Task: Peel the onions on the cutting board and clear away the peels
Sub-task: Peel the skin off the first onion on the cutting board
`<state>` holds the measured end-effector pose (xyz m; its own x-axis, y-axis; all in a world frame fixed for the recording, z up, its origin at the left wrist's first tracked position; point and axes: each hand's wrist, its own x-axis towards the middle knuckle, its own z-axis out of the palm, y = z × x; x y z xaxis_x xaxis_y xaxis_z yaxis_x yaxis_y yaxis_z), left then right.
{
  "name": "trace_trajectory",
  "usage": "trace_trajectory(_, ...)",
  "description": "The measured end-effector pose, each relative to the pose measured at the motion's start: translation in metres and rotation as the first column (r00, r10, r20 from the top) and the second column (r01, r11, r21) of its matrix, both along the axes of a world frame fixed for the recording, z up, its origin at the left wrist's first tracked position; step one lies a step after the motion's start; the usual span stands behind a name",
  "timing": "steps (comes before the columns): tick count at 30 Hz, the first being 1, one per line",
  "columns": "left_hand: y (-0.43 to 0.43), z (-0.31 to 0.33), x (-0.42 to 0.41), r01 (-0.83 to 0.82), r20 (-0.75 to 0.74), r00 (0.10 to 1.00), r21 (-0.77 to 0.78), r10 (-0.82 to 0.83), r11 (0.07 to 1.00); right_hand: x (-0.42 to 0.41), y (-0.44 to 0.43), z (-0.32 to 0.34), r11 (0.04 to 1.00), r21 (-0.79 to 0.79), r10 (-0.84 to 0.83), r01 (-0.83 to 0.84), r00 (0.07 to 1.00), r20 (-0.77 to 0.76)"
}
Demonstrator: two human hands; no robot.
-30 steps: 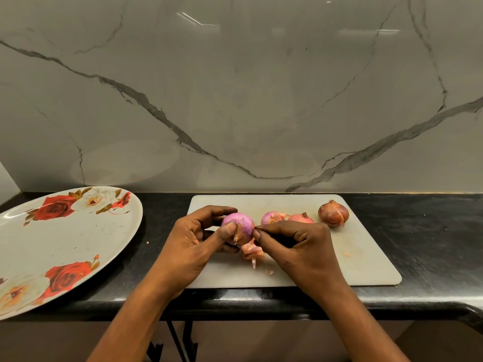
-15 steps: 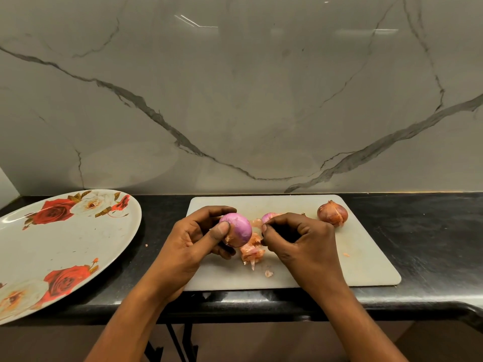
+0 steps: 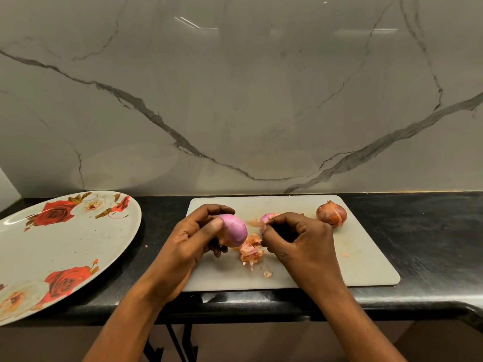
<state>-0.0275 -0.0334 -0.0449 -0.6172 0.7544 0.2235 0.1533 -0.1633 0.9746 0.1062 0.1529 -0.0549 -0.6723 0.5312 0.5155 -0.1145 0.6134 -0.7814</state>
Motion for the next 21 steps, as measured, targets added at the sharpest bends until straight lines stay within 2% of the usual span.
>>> trace_trajectory(5,0.0018,0.0007,0.0050,-0.055,-0.188,0.981,-0.084,0.038,0.995,-0.0019,-0.0003,-0.0018,0.998,0.044,0.051,-0.051,0.999,-0.002)
trace_trajectory(8,0.0035,0.0015,0.0062,-0.082,-0.234,0.970,-0.092,0.058,0.992,-0.0032,0.0017,-0.0029,1.000,0.006,0.017,-0.017,1.000,-0.009)
trace_trajectory(13,0.0019,-0.0003,0.0046,-0.052,-0.158,0.986,-0.019,0.048,0.998,-0.0028,0.0031,-0.0022,0.996,-0.083,-0.031,0.029,0.999,-0.025)
trace_trajectory(16,0.0012,-0.0011,0.0022,-0.035,-0.035,0.999,0.054,0.037,0.998,-0.0019,0.0030,-0.0014,0.991,-0.126,-0.045,0.041,0.999,-0.024)
trace_trajectory(21,0.0030,-0.0010,0.0013,-0.066,0.054,0.997,0.089,0.061,0.994,-0.0007,0.0014,-0.0031,0.999,0.016,0.028,-0.029,0.999,0.041)
